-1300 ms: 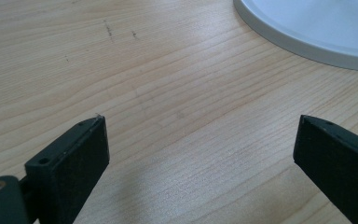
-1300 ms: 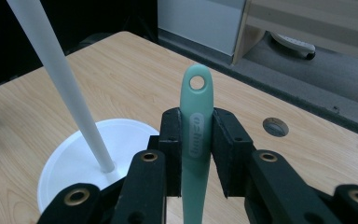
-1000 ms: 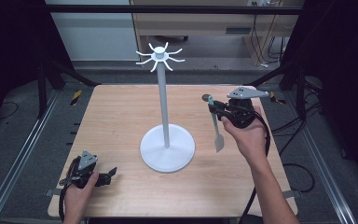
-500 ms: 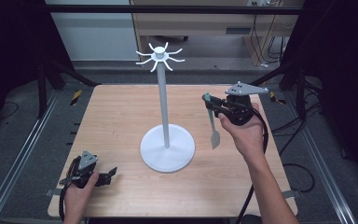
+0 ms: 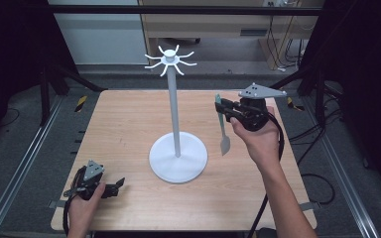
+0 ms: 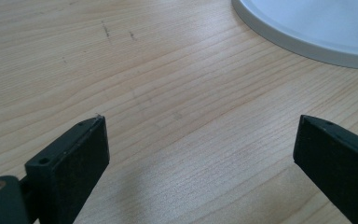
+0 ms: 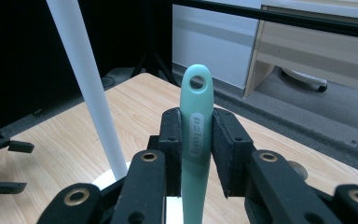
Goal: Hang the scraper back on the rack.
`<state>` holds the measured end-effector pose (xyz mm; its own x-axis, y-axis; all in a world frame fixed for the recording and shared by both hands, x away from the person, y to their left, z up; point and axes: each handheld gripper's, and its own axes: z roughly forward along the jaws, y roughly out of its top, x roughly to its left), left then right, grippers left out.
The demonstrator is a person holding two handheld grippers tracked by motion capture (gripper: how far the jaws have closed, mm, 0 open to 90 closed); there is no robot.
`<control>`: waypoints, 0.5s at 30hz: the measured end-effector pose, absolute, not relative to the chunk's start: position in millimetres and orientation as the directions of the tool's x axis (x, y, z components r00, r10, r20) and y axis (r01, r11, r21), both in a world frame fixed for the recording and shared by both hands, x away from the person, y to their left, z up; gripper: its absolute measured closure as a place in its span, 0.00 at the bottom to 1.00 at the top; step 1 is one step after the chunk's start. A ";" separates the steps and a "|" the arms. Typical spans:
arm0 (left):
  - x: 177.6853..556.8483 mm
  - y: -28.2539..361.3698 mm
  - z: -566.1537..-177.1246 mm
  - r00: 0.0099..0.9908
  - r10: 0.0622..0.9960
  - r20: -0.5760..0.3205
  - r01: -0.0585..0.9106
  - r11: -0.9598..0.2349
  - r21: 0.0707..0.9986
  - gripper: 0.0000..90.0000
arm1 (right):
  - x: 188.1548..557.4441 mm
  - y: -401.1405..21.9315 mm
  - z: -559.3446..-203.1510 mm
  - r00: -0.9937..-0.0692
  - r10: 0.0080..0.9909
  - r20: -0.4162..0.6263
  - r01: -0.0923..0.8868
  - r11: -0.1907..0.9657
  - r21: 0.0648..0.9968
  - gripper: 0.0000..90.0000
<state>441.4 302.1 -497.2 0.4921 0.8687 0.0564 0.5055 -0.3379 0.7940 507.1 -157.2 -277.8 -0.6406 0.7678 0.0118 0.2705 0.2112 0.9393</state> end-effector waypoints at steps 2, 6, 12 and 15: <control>441.5 302.4 -497.2 0.491 0.869 0.055 0.505 -0.336 0.795 0.03 | 506.7 -156.5 -277.0 -0.644 0.765 0.009 0.265 0.212 0.941 0.83; 441.5 302.6 -497.1 0.491 0.869 0.056 0.506 -0.337 0.794 0.03 | 505.7 -154.4 -274.3 -0.647 0.763 0.009 0.257 0.207 0.944 0.83; 441.3 302.3 -496.8 0.492 0.868 0.061 0.504 -0.342 0.793 0.03 | 504.9 -149.8 -268.5 -0.654 0.756 0.003 0.242 0.205 0.948 0.83; 441.0 302.3 -496.7 0.492 0.868 0.062 0.503 -0.342 0.794 0.03 | 505.1 -147.7 -266.7 -0.656 0.755 0.003 0.239 0.204 0.949 0.83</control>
<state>441.0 302.3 -496.7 0.4920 0.8684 0.0618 0.5031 -0.3415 0.7939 505.1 -147.7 -266.7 -0.6559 0.7548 0.0025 0.2386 0.2041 0.9494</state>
